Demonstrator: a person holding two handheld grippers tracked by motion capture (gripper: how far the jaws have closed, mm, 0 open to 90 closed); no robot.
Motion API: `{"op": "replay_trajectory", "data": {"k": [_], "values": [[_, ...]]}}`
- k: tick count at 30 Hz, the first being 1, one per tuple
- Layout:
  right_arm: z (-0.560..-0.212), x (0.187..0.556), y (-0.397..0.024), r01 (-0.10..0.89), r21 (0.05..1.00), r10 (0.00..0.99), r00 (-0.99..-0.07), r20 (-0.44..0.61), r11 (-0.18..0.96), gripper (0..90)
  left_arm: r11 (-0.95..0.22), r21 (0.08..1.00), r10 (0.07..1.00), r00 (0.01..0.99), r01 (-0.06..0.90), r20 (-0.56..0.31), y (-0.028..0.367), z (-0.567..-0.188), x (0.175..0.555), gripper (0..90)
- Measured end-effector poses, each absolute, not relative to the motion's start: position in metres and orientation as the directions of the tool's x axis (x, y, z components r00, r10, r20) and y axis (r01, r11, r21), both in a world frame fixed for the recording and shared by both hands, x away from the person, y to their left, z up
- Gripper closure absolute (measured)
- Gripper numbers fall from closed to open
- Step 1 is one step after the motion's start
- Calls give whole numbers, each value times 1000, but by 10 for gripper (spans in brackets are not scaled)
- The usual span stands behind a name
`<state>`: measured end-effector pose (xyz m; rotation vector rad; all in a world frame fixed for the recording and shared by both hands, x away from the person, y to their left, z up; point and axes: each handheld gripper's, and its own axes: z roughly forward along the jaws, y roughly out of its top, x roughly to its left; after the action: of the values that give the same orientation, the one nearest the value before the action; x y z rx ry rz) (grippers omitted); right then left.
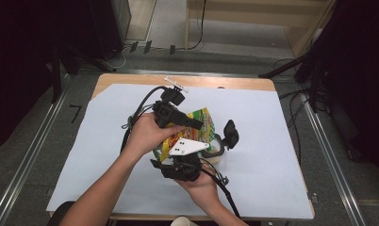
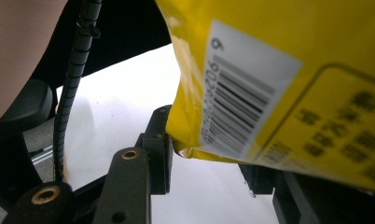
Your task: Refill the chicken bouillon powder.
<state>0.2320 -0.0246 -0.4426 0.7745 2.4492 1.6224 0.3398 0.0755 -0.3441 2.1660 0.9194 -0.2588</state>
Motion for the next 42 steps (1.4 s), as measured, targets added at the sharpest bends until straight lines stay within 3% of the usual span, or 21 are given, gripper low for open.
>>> {"op": "replay_trajectory", "data": {"k": [42], "values": [[-444,233,-26,345,885,465,-868,175,312,611,-460,566,534,723,684,-439,75,-345,340,684]]}}
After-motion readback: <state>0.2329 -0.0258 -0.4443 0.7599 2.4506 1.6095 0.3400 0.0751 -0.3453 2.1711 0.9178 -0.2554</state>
